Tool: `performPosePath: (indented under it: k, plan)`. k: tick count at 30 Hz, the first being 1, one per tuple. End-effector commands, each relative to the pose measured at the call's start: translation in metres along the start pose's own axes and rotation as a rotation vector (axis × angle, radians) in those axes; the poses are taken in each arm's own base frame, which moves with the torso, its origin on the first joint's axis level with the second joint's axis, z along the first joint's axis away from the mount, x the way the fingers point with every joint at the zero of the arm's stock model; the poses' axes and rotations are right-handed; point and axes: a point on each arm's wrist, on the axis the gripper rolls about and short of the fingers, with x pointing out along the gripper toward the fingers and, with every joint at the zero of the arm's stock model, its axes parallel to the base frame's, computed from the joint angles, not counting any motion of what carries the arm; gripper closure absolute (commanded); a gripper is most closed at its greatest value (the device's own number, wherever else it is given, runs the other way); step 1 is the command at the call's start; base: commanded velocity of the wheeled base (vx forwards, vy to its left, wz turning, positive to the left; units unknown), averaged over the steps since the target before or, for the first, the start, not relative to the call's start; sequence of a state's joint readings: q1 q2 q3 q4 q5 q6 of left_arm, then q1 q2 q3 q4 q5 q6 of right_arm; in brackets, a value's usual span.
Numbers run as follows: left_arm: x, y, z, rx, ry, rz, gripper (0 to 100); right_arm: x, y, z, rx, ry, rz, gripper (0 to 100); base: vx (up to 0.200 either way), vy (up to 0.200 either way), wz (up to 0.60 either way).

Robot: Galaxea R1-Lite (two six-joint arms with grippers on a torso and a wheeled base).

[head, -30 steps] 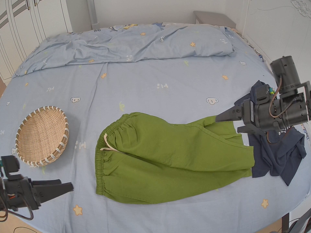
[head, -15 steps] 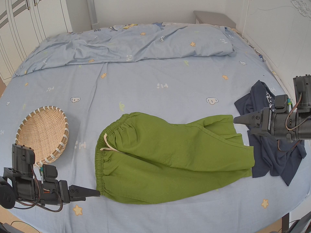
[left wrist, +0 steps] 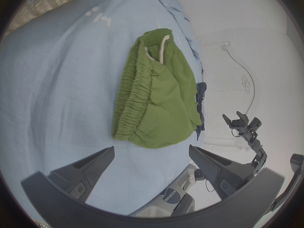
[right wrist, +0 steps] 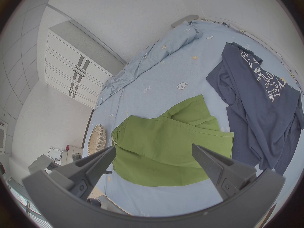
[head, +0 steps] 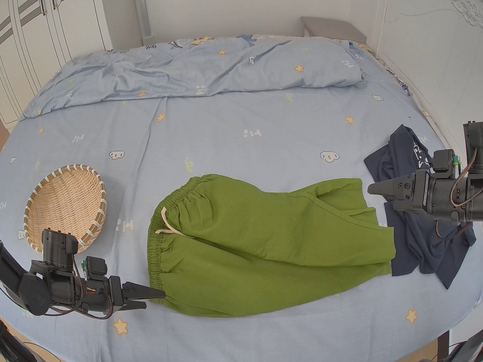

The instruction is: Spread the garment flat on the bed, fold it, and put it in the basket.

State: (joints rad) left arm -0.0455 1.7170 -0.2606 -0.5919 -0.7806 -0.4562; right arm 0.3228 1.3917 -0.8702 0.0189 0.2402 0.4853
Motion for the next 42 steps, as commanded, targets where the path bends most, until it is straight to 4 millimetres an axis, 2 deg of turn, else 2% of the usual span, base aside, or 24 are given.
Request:
performPosePath:
  k: [1,8,23,24,31,37,42]
  plan:
    - [0.019,0.022,0.002,-0.057,0.050,0.026,0,0.000,0.000,0.000,-0.003,0.001,0.000,0,0.000,0.000,0.00]
    - [0.034,0.036,0.009,-0.045,0.028,0.018,0,-0.001,-0.001,0.000,-0.007,-0.002,-0.005,0,0.000,0.000,0.00]
    - [0.033,0.028,0.014,-0.044,-0.070,-0.056,0,0.002,-0.002,-0.003,-0.007,0.013,-0.009,0,0.000,0.000,0.00]
    - [0.033,0.028,0.014,-0.043,-0.071,-0.057,100,0.002,-0.002,-0.003,-0.007,0.013,-0.009,0,0.000,0.000,0.00]
    - [0.032,0.032,0.012,-0.042,-0.083,-0.058,100,0.002,-0.002,-0.003,-0.007,0.013,-0.009,0,0.000,0.000,0.00]
    - [0.026,0.036,0.002,-0.068,-0.081,-0.044,100,0.001,-0.004,-0.003,-0.011,0.014,-0.014,0,0.000,0.000,0.00]
    - [-0.003,0.049,-0.001,-0.154,-0.170,-0.022,100,0.002,-0.014,-0.009,0.008,0.048,-0.051,0,0.000,0.000,0.00]
